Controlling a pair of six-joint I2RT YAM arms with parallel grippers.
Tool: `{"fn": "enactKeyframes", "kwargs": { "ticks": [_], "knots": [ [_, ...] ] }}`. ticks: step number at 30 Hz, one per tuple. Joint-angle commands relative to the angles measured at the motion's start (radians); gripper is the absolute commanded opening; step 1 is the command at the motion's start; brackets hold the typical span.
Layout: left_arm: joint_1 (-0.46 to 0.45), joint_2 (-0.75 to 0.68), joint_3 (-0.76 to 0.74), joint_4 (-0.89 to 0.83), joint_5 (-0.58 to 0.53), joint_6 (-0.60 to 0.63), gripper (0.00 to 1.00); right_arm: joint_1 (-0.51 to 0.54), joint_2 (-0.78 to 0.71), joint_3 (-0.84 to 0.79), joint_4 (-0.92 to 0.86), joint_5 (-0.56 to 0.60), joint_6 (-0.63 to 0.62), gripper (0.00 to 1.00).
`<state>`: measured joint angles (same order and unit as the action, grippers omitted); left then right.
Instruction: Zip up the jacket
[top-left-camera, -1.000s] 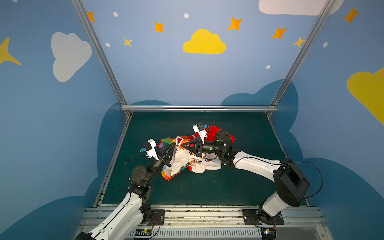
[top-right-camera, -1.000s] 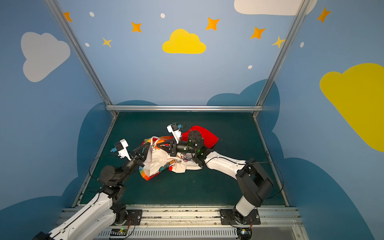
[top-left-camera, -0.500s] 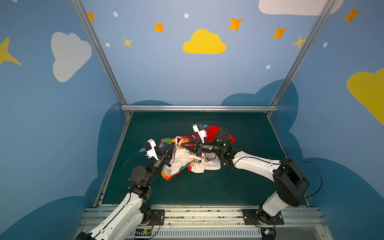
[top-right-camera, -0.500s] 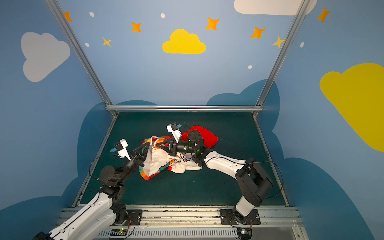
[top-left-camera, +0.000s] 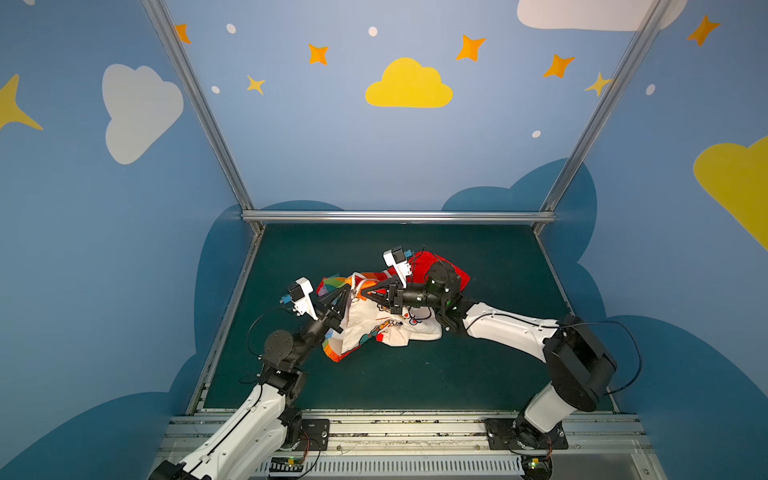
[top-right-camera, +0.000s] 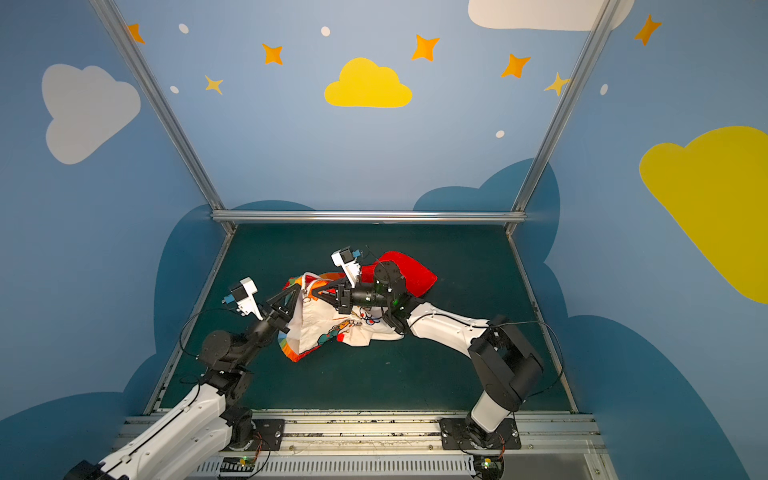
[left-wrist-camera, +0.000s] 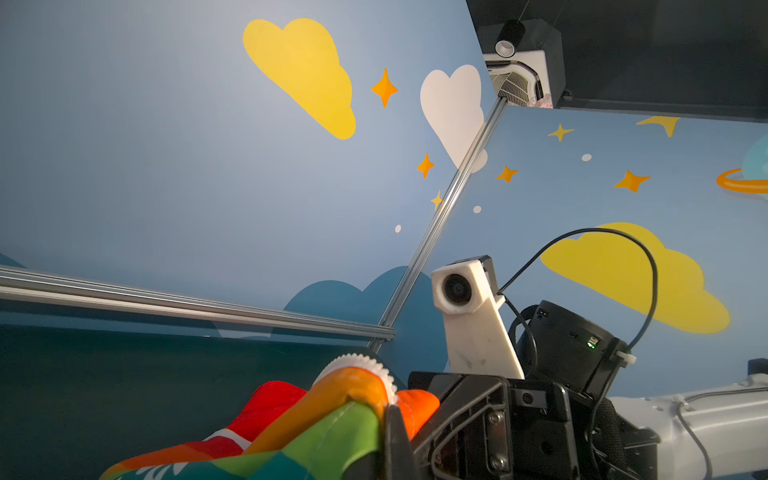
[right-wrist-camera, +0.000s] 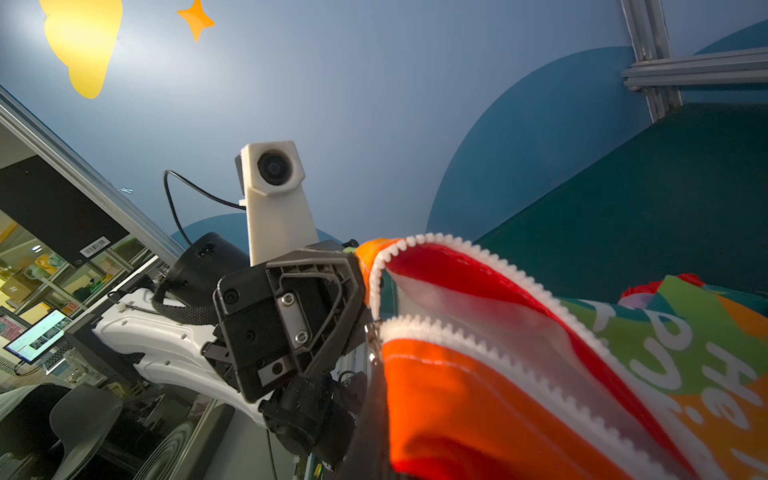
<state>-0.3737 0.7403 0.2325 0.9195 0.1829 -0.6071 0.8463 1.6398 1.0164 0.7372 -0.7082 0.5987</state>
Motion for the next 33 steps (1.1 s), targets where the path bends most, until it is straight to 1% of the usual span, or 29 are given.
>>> {"fn": "enactKeyframes", "kwargs": {
  "ticks": [1,11,18,33],
  "knots": [
    [-0.002,-0.012,-0.002,0.029,-0.006,0.001,0.03,0.002,-0.001,0.032,0.053,-0.004,0.009,0.0],
    [-0.002,-0.018,-0.009,0.025,-0.005,0.001,0.03,0.0,-0.005,0.033,0.074,-0.003,0.023,0.0],
    [-0.004,-0.027,-0.014,0.018,-0.001,0.022,0.03,-0.003,-0.002,0.031,0.122,0.005,0.058,0.0],
    [-0.007,-0.066,-0.025,-0.031,-0.003,0.063,0.03,-0.024,0.012,0.05,0.119,0.007,0.073,0.0]
  ]
}}
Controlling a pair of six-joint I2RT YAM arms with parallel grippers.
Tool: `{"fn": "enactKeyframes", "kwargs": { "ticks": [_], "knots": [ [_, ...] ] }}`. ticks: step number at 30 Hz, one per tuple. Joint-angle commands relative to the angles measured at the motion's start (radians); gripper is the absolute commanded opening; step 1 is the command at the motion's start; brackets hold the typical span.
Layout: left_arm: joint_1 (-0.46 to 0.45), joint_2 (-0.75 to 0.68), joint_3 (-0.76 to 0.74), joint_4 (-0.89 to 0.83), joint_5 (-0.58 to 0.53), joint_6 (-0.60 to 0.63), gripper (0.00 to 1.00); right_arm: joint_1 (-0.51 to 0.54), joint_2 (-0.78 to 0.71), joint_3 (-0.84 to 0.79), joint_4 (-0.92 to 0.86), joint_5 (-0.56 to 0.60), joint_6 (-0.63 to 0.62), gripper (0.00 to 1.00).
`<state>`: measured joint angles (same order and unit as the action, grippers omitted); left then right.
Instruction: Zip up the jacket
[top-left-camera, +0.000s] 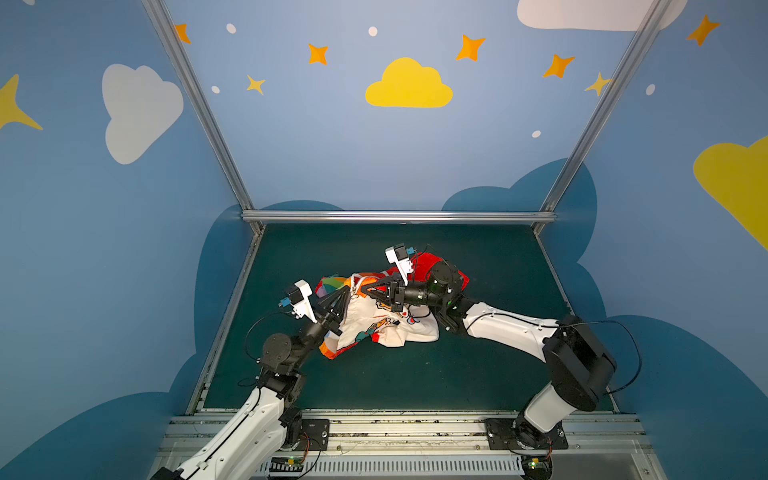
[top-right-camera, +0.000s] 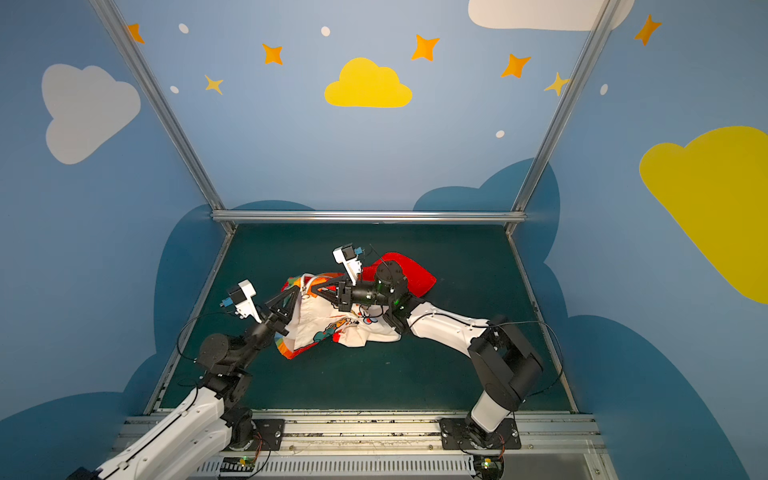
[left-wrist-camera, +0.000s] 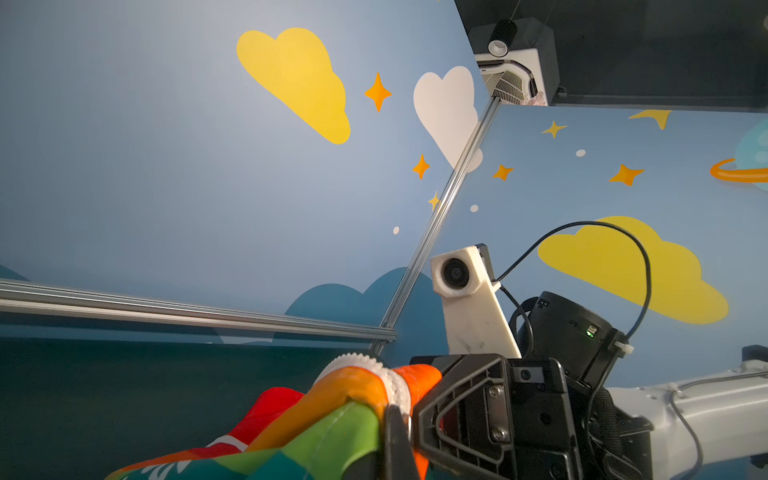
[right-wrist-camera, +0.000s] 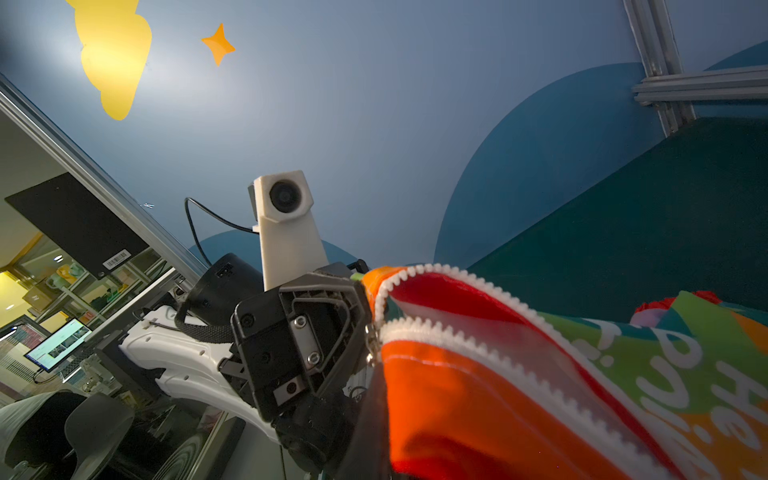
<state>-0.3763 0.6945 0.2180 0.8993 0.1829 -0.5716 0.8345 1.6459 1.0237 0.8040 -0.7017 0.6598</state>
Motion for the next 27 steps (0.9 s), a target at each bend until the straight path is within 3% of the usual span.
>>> {"fn": "enactKeyframes", "kwargs": {
  "ticks": [1,27],
  "knots": [
    [-0.003,-0.025,-0.011,-0.017,-0.002,0.028,0.03,-0.014,0.004,0.041,0.048,0.004,0.012,0.0],
    [-0.005,0.025,0.001,-0.11,0.026,0.041,0.03,-0.055,-0.031,-0.034,0.117,0.138,0.069,0.0]
  ]
}}
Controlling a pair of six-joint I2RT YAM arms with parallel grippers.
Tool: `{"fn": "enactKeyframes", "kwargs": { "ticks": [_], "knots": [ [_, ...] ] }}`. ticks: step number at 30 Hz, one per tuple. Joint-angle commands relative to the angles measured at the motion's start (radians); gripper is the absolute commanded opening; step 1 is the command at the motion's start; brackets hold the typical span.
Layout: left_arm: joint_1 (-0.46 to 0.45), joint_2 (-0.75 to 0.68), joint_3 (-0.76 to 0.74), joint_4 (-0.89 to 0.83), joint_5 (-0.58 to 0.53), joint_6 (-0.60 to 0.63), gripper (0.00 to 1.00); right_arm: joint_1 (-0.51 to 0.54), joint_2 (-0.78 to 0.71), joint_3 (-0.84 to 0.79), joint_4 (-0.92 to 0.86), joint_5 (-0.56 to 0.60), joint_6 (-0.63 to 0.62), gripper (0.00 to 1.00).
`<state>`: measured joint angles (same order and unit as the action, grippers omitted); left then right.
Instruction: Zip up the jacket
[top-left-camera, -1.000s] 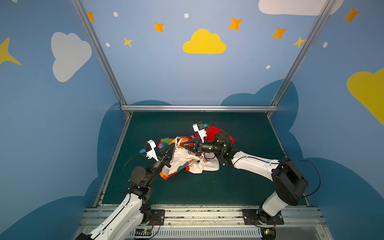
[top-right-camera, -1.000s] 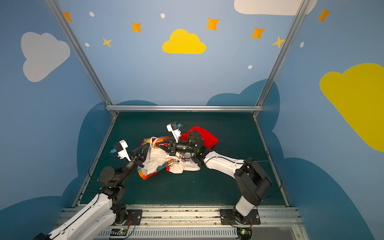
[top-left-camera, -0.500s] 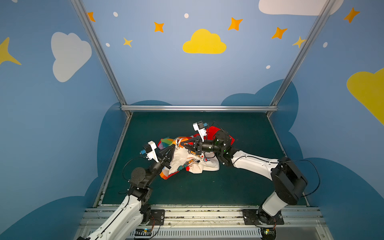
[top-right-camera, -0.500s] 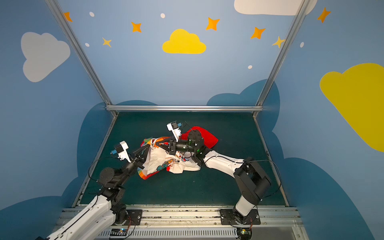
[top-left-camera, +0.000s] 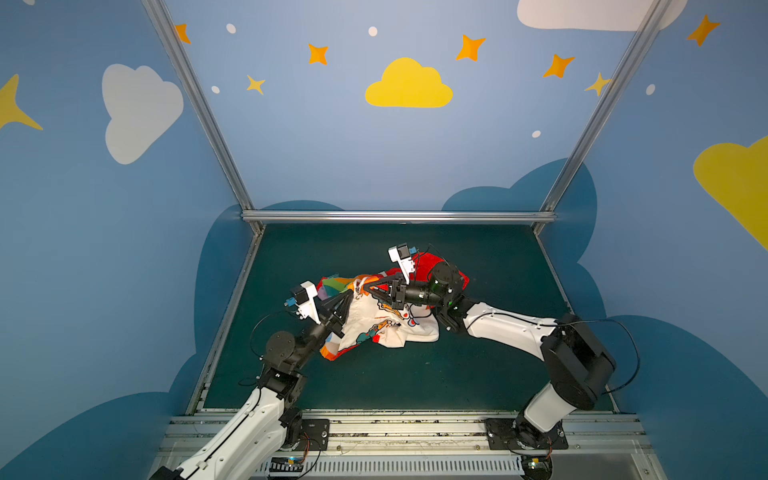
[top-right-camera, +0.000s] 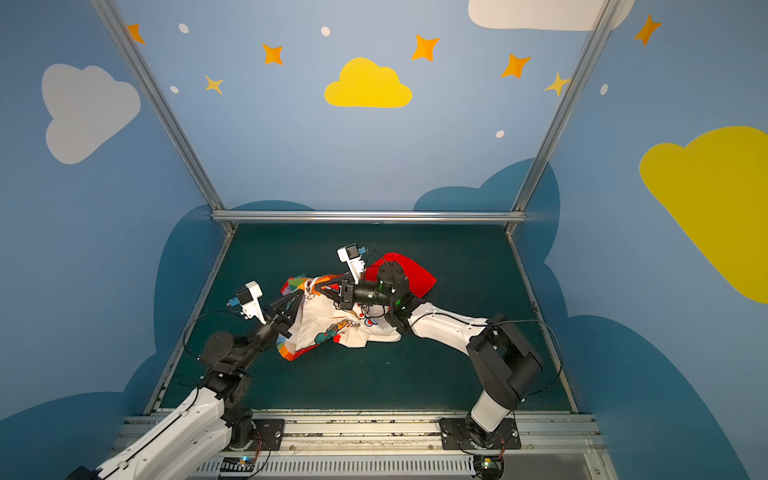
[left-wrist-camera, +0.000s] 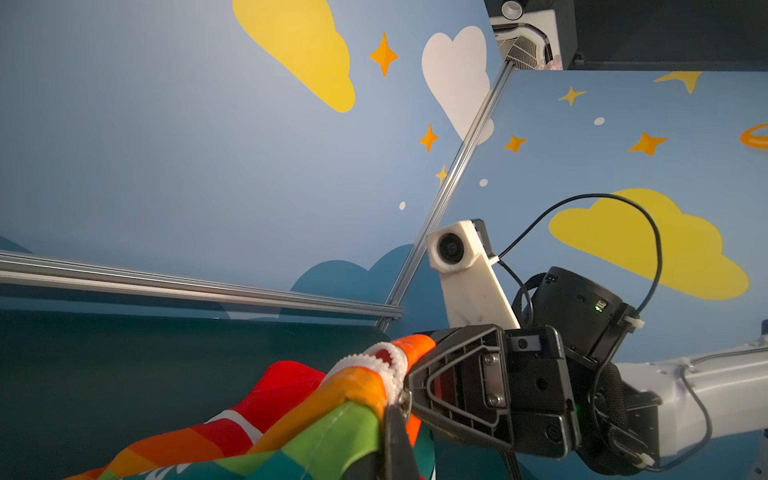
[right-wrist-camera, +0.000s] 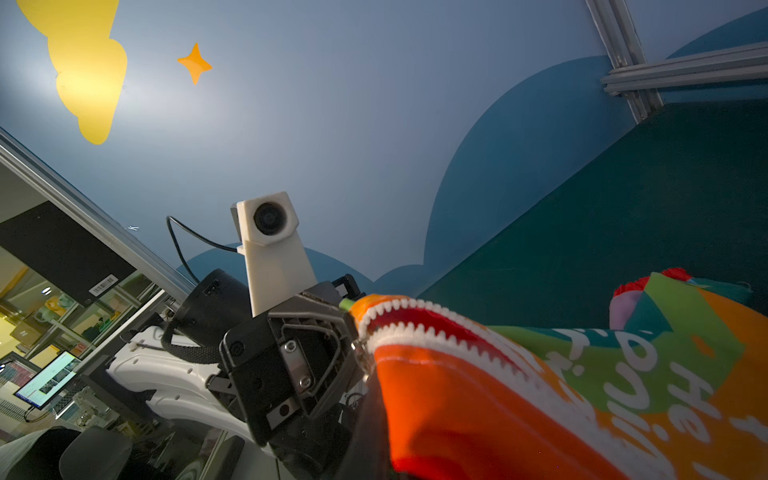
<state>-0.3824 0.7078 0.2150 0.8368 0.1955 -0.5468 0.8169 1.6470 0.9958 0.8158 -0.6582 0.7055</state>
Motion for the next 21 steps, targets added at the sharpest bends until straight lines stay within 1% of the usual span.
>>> {"fn": "enactKeyframes", "kwargs": {
  "ticks": [1,7,10,14,18,21],
  "knots": [
    [0.001,0.024,0.009,-0.055,0.02,0.016,0.03,-0.039,-0.029,-0.015,0.111,0.104,0.027,0.0],
    [0.001,0.115,0.043,-0.081,0.032,-0.016,0.03,-0.058,0.011,-0.061,0.151,0.163,0.105,0.0],
    [0.002,0.197,0.075,-0.106,0.092,-0.026,0.03,-0.081,0.042,-0.08,0.162,0.181,0.145,0.0],
    [0.002,0.321,0.094,-0.067,0.122,-0.056,0.03,-0.111,0.091,-0.088,0.197,0.177,0.182,0.0],
    [0.002,0.407,0.132,-0.105,0.117,0.0,0.03,-0.141,0.14,-0.088,0.271,0.159,0.239,0.0],
    [0.011,0.466,0.17,-0.142,0.116,0.04,0.03,-0.156,0.169,-0.074,0.253,0.141,0.255,0.0]
  ]
}}
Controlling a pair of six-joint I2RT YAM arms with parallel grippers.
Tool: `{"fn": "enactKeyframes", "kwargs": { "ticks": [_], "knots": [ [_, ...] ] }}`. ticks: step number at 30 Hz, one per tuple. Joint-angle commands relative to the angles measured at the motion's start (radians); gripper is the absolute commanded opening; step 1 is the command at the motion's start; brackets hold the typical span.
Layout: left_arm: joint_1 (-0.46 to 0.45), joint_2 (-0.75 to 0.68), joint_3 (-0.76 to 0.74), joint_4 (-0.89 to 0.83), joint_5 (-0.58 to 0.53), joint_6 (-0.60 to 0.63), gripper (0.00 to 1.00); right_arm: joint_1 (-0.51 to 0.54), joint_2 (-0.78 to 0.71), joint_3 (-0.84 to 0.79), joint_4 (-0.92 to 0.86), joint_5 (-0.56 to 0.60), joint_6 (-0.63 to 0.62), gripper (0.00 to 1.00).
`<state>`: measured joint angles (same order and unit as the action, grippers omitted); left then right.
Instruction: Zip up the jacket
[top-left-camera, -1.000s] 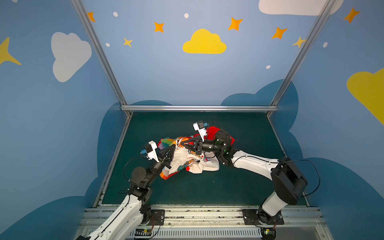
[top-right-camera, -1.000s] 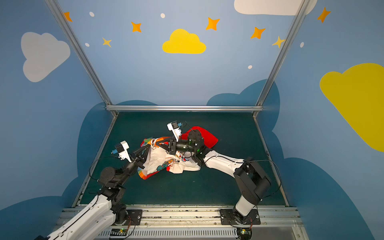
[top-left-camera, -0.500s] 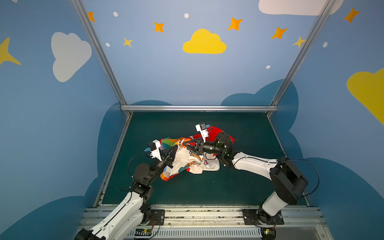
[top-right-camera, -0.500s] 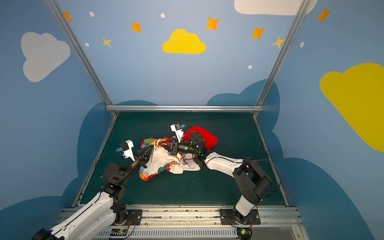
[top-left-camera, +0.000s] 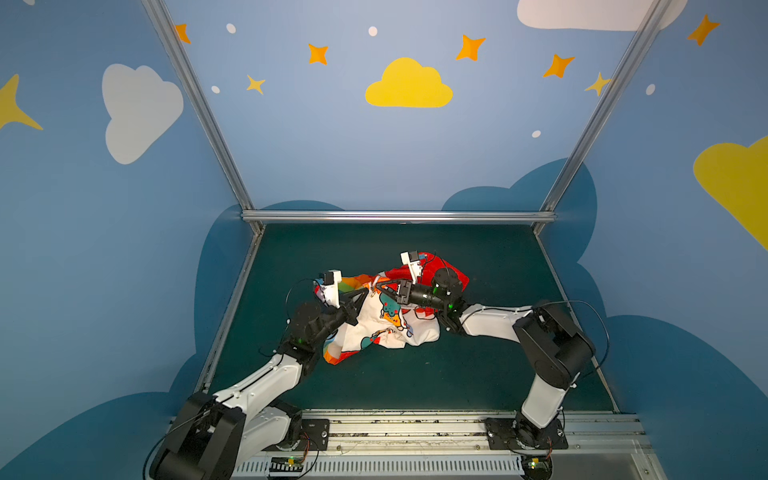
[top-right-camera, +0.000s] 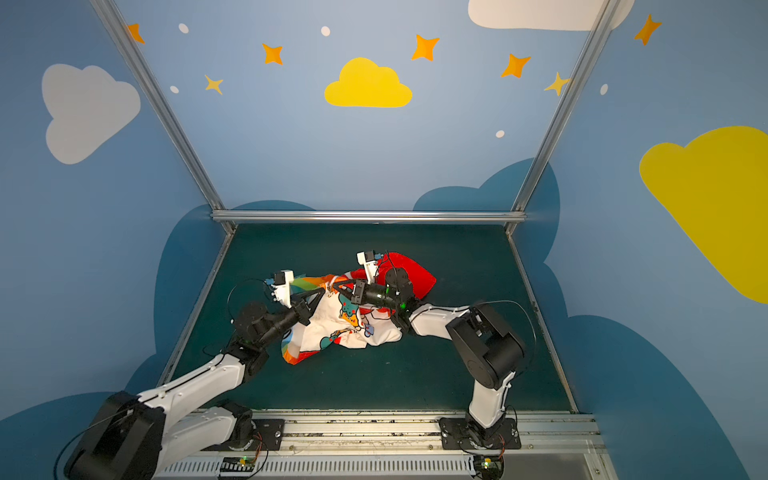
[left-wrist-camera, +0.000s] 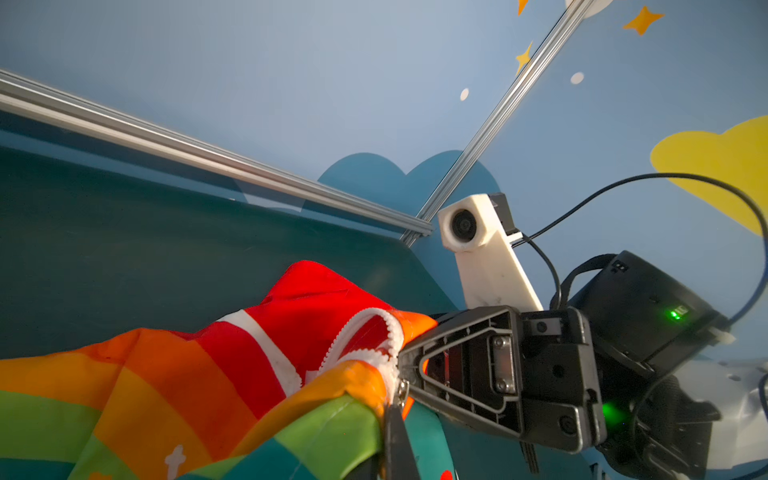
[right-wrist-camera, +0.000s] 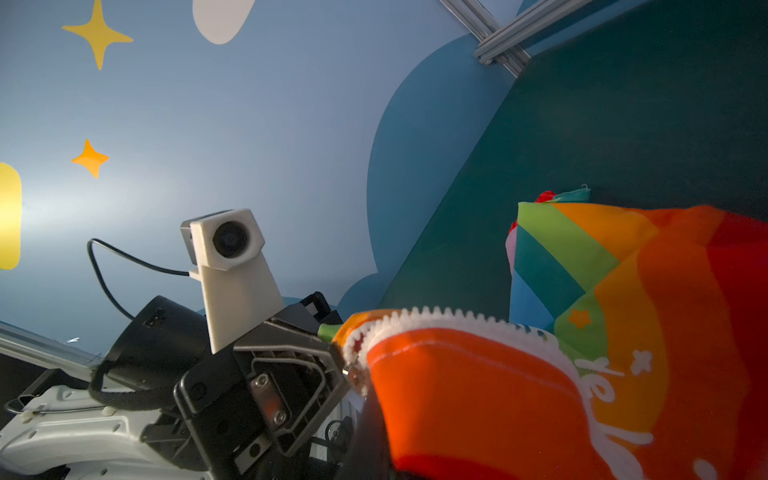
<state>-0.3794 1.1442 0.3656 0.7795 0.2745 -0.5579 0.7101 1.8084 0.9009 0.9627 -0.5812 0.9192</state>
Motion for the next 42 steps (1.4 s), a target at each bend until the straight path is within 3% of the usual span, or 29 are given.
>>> {"fn": "enactKeyframes", "kwargs": {
  "ticks": [1,5,10,15,18,23,25,28,30,33,38,42],
  "knots": [
    [0.013,0.053,0.038,-0.101,0.053,0.058,0.03,-0.053,0.019,0.029,0.092,0.053,0.045,0.0],
    [0.037,0.137,0.12,-0.172,0.143,0.065,0.03,-0.058,0.058,0.062,0.054,-0.013,0.052,0.0],
    [0.072,0.199,0.227,-0.312,0.237,0.074,0.03,-0.058,0.074,0.038,0.04,-0.04,0.062,0.28],
    [0.102,0.221,0.29,-0.408,0.285,0.086,0.03,-0.063,0.042,-0.027,0.01,-0.009,0.063,0.45],
    [0.112,0.224,0.316,-0.447,0.301,0.091,0.03,-0.067,0.0,-0.067,-0.071,0.016,0.04,0.61],
    [0.125,0.227,0.344,-0.497,0.323,0.09,0.03,-0.065,-0.134,-0.115,-0.322,0.069,-0.088,0.69],
    [0.13,0.225,0.348,-0.501,0.334,0.087,0.03,-0.055,-0.212,-0.116,-0.469,0.112,-0.188,0.69],
    [0.138,0.221,0.349,-0.502,0.344,0.076,0.03,-0.004,-0.329,-0.072,-0.743,0.268,-0.417,0.69],
    [0.144,0.222,0.351,-0.502,0.352,0.068,0.03,0.056,-0.384,-0.038,-0.884,0.435,-0.594,0.68],
    [0.145,0.227,0.355,-0.489,0.37,0.061,0.03,0.143,-0.41,-0.006,-0.956,0.68,-0.831,0.69],
    [0.148,0.223,0.359,-0.489,0.38,0.035,0.03,0.279,-0.369,-0.053,-0.701,0.956,-1.312,0.73],
    [0.151,0.212,0.356,-0.491,0.377,0.024,0.03,0.342,-0.22,-0.062,-0.433,1.074,-1.725,0.8]
  ]
}}
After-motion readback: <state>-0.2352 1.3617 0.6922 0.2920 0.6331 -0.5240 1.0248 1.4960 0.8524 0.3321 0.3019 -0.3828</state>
